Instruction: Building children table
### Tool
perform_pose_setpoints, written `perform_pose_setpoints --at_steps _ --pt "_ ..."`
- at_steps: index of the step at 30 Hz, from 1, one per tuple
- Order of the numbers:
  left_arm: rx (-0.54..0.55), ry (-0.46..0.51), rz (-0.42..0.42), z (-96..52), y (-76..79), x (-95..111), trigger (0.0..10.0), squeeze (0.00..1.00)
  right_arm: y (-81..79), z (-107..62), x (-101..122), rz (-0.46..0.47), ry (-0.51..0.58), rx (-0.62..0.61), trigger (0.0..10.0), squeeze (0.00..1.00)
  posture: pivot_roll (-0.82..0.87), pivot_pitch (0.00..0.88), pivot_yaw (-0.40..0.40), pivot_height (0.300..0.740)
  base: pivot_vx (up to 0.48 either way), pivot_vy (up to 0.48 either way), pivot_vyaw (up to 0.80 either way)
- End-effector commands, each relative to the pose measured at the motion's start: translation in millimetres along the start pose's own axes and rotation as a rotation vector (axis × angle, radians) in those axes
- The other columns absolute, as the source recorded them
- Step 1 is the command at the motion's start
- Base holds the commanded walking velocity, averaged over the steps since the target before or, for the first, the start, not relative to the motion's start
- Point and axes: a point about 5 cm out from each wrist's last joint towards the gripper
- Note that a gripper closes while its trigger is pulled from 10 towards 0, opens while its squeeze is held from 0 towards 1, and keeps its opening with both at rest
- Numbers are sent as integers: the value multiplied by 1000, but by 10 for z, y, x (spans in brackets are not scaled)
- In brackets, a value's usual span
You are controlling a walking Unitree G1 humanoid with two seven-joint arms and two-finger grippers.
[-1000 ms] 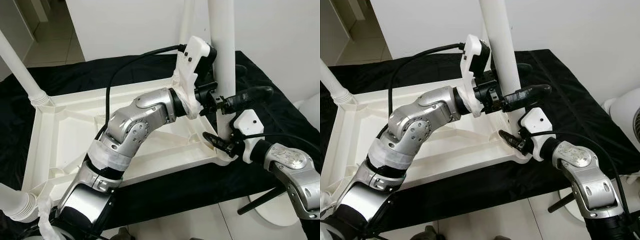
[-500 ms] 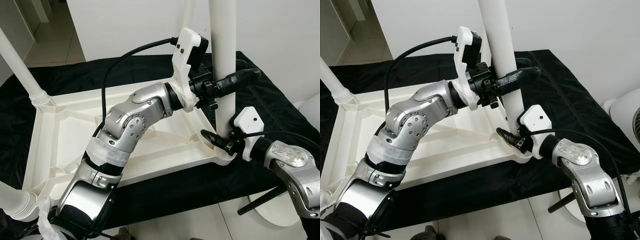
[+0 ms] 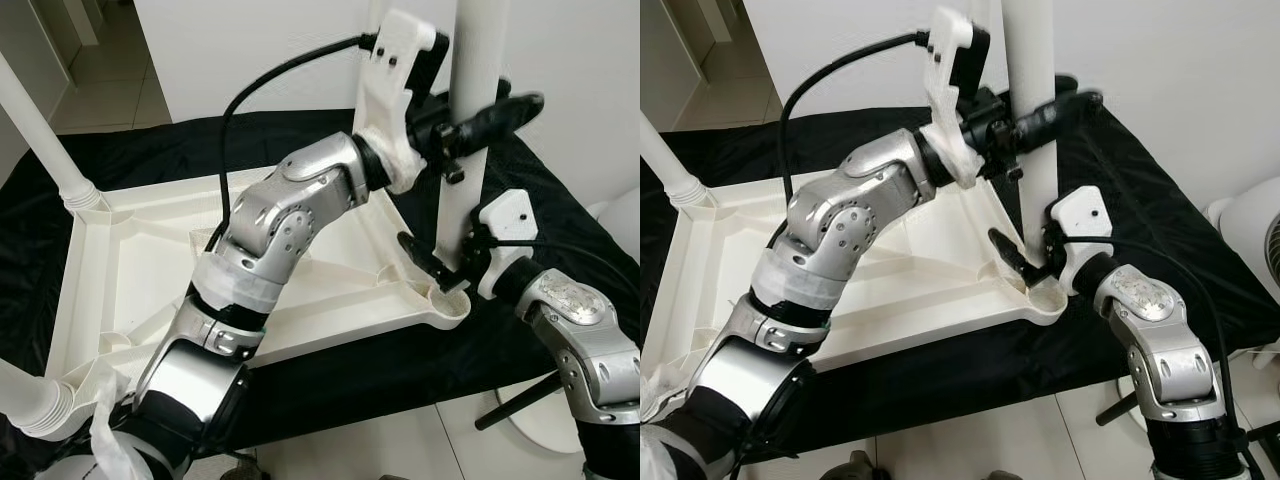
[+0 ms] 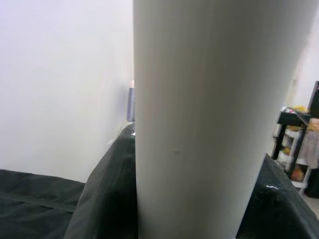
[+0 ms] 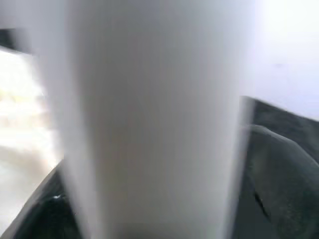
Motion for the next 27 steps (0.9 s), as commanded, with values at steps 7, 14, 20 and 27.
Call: perform_pose_setpoints --at_steps 7,14,20,27 --pt "140 -40 88 174 -83 40 10000 0 13 165 6 -46 54 -198 10000 929 -23 11 18 740 0 0 0" --pt "195 -40 78 244 -83 52 10000 0 -73 314 -6 -39 67 -300 10000 0 -23 6 14 740 0 0 0" --pt "211 -10 62 324 -48 90 10000 0 -124 457 -52 -27 59 -455 10000 0 -20 0 11 740 0 0 0" --pt "250 -6 69 358 -85 86 10000 0 -179 535 -84 -99 56 -532 10000 0 -17 0 5 740 0 0 0"
Point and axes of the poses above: a point about 5 cm out from each wrist's last joint towards the gripper, its own z axis pointing out of the wrist towards the gripper, its own x axis along the axis of the wrist's last joint, y = z × x, and after that the axes turned 7 degrees about z, right-handed
